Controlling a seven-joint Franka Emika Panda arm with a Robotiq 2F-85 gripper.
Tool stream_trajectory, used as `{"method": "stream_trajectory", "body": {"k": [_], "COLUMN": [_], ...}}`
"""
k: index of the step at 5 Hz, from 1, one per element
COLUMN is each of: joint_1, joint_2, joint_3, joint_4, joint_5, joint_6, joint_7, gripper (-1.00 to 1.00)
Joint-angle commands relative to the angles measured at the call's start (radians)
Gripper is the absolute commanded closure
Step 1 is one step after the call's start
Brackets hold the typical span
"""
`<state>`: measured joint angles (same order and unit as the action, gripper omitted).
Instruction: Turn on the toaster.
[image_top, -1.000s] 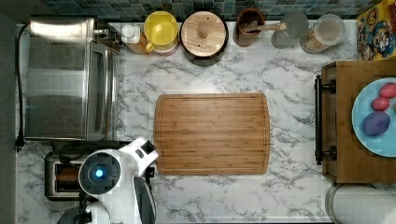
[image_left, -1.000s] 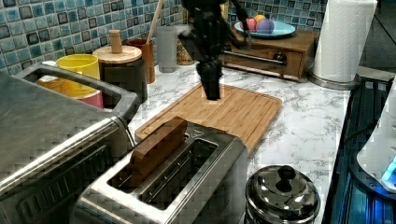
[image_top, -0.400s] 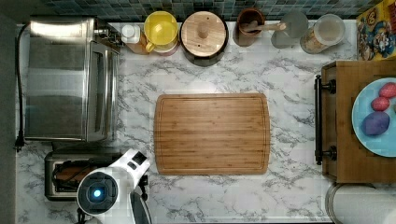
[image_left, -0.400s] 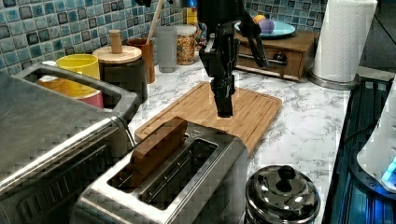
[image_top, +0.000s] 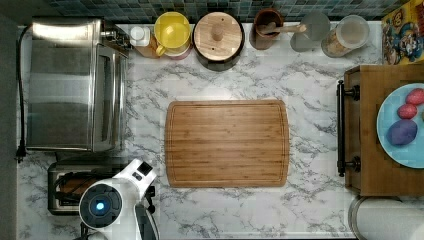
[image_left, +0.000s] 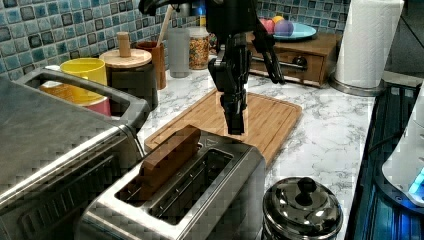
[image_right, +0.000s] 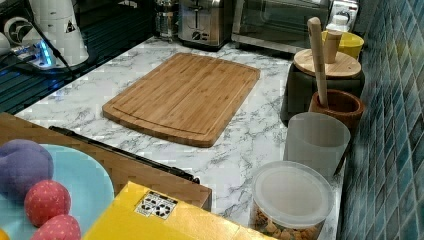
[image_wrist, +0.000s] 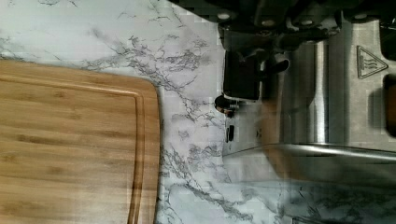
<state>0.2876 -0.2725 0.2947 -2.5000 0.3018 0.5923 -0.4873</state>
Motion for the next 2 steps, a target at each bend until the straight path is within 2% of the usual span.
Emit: {"method": "stream_trajectory", "body": {"k": [1,2], "joint_1": [-0.013,-0.016], "joint_2": [0.037,0.076], "joint_3": [0.01,0.008], "joint_4": [0.01,0.025], "joint_5": [-0.014,-0.035], "joint_6": [0.067,0.075], "joint_7": [0.06,0.076], "gripper": [1.0,1.0]}}
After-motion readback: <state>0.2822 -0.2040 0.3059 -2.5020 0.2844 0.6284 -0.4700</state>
